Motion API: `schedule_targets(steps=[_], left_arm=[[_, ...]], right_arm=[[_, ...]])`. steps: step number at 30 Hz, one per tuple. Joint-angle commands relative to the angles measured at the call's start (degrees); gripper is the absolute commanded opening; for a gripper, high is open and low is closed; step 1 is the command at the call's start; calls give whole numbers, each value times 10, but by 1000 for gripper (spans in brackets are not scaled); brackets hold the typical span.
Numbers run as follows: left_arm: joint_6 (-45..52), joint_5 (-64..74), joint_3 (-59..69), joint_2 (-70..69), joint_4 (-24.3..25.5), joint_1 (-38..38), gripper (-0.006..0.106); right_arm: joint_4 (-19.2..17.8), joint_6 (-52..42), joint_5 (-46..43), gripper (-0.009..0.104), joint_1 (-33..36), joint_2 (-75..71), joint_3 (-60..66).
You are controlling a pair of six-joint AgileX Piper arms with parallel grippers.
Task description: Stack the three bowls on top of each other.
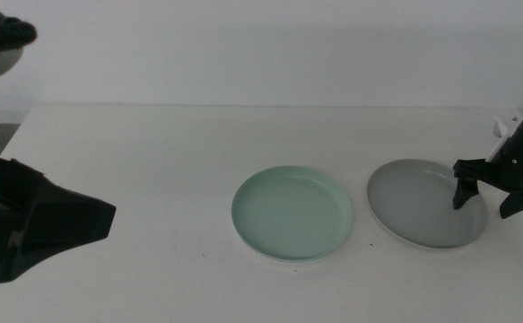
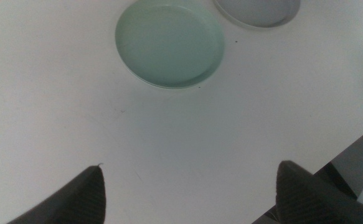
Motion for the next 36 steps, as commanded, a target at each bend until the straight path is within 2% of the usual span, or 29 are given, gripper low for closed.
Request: schedule_targets(steps=[1, 3, 5, 8, 9, 14, 16, 18, 21, 28, 36], left_arm=[[-2, -5, 0, -2, -3, 0, 94], [-2, -5, 0, -2, -3, 0, 94], [-2, -5, 0, -2, -3, 0, 94], [-2, -5, 0, -2, -3, 0, 94], [-2, -5, 0, -2, -3, 0, 94], [-2, -5, 0, -2, -3, 0, 94], [-2, -5, 0, -2, -3, 0, 94], [-2, -5, 0, -2, -3, 0, 94], [-2, -5, 0, -2, -3, 0, 94], [-2, -5, 0, -2, -3, 0, 94], [-2, -5, 0, -2, -3, 0, 94]], right_arm=[[0, 0, -7, 63, 0, 10, -2], [10, 0, -5, 53, 0, 16, -2], [17, 0, -2, 34, 0, 21, -2], [9, -5, 0, 0, 0, 23, -2], [1, -4, 0, -2, -1, 23, -2], [-49, 22, 32, -2, -11, -17, -2], [-54, 25, 40, -2, -11, -57, -2], [-44, 25, 45, -2, -8, -95, -2], [-6, 25, 45, -2, 12, -144, -3], [37, 44, 48, -2, 121, -165, -4], [47, 85, 16, -2, 240, -103, -45]])
